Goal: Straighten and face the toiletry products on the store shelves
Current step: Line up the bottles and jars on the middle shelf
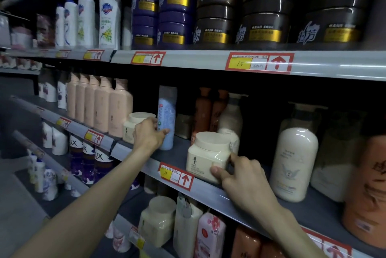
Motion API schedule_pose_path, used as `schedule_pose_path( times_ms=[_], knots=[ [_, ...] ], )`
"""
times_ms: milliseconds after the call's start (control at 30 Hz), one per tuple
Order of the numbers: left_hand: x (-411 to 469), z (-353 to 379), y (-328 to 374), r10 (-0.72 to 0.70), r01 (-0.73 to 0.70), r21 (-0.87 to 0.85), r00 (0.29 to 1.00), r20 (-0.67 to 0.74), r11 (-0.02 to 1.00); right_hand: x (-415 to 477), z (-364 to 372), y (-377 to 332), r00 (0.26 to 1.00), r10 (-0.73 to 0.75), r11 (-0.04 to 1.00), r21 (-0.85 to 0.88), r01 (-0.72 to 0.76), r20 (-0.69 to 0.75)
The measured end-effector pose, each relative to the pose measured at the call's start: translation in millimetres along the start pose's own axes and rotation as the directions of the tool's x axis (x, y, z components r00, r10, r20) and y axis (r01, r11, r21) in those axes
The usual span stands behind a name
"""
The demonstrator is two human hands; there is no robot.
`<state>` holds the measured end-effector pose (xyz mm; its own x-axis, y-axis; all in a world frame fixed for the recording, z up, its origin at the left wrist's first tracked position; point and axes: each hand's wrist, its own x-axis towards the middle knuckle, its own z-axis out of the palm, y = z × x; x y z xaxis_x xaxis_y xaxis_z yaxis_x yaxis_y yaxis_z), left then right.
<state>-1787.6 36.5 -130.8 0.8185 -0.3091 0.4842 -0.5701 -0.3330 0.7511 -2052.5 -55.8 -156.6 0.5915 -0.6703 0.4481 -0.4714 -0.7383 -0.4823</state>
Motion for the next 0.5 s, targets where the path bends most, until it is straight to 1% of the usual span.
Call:
schedule_pose_path(
  times_ms=[100, 200, 400, 500],
  knots=[
    [-3, 14, 10, 0.036, -0.034, -0.032, 0.998, 0.048, 0.999, 2, -2, 0, 1.0, -0.011, 1.0, -0.001, 0.011, 0.018],
    [-8, 32, 22, 0.065, -0.053, -0.108, 0.992, 0.111, 0.993, 3, -3, 0, 0.999, -0.007, 1.0, 0.007, 0.007, 0.036],
    [-11, 49, 28, 0.086, -0.046, -0.205, 0.978, 0.192, 0.978, 6, -7, -4, 0.998, 0.004, 0.998, 0.058, -0.007, 0.057],
    [-19, 35, 22, 0.076, 0.011, -0.333, 0.966, 0.246, 0.943, 10, 0, -10, 0.999, 0.007, 0.995, 0.095, -0.012, 0.052]
  ],
)
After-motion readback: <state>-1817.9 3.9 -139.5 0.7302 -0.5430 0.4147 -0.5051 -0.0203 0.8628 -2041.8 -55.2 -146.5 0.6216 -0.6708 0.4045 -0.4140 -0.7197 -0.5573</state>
